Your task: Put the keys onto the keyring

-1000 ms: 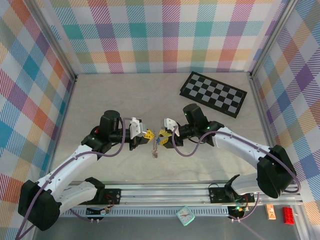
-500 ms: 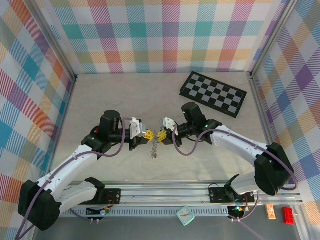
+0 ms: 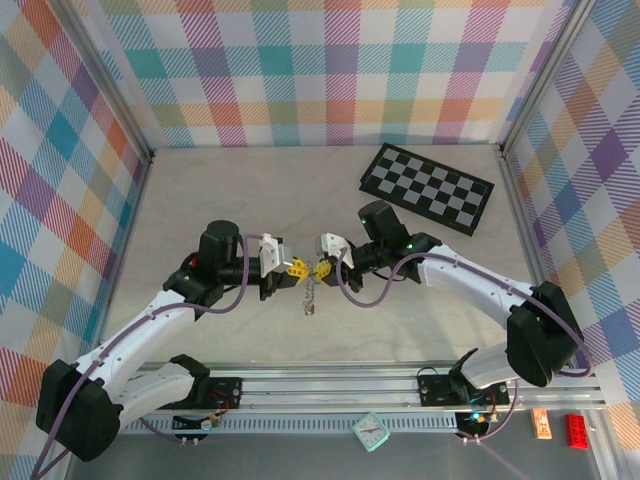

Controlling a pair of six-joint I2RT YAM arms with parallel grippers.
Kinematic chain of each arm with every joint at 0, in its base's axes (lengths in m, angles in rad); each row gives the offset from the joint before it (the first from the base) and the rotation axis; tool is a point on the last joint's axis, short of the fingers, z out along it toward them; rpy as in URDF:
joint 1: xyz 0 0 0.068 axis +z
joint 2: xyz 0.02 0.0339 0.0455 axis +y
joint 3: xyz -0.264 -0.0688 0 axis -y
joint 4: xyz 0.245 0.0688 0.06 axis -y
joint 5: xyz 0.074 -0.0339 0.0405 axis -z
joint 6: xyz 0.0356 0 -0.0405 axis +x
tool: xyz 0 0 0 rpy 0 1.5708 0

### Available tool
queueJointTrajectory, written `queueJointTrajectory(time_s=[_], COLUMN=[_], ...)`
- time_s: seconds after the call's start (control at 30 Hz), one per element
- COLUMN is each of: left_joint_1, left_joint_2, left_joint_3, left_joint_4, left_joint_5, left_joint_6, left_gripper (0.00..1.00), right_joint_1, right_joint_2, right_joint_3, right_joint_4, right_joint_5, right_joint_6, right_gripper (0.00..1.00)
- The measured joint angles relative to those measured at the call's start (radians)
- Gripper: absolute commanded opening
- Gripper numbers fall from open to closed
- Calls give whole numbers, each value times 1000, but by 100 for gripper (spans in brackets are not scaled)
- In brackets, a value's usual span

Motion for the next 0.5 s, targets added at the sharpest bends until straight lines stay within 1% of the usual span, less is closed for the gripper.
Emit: queueJointTrajectory(time_s=[0.3, 0.33, 0.4, 0.43, 0.5], left_joint_1=[-8, -11, -16, -19, -25], left_joint_2=[0, 0, 0, 0, 0], left_joint_3=[-28, -28, -28, -28, -28], left_joint_4=[57, 58, 58, 58, 55], left_joint_5=[-11, -14, -23, -30, -35], left_joint_6=[-42, -42, -34, -29, -18], left_gripper=[0, 0, 0, 0, 0], right_joint_1=[6, 6, 5, 5, 2], right_joint_2=[21, 21, 21, 21, 15], right_joint_3=[10, 10, 10, 10, 10], right_joint_4=[-17, -17, -17, -18, -18], right_joint_5=[2, 2, -2, -3, -2], right_joint_6=[8, 12, 20, 25, 33], right_gripper=[0, 3, 14, 18, 23])
